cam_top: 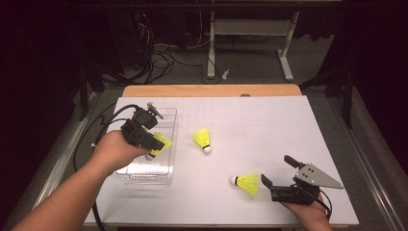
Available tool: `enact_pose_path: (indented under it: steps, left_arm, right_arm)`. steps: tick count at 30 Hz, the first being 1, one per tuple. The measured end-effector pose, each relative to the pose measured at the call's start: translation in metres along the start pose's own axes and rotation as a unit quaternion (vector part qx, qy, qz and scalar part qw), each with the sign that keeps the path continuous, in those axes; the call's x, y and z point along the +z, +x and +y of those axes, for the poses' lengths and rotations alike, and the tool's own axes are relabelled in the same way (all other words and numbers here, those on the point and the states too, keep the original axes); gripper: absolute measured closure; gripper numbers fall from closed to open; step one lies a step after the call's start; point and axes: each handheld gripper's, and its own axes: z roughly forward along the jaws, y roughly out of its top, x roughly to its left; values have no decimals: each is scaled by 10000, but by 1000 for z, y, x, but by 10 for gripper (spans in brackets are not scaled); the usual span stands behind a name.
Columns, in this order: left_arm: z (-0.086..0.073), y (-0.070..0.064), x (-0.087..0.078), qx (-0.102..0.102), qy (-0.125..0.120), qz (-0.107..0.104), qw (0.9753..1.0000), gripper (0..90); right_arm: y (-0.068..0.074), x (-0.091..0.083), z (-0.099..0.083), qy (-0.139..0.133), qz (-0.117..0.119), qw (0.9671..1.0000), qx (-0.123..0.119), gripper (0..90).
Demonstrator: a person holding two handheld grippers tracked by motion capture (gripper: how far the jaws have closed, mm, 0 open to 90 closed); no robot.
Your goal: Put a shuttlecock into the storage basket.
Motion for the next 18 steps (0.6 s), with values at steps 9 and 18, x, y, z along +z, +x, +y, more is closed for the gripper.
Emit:
enact_pose_path:
  steps: [9,18]
  left_arm:
    - [-1,13,4,-123,88,78,9999,602]
    - [4,25,16,-209,243,161,9994,601]
  right_arm:
    - [0,0,0,-9,9,10000,30,9]
    - [-1,-2,0,-24,19,10000,25,10]
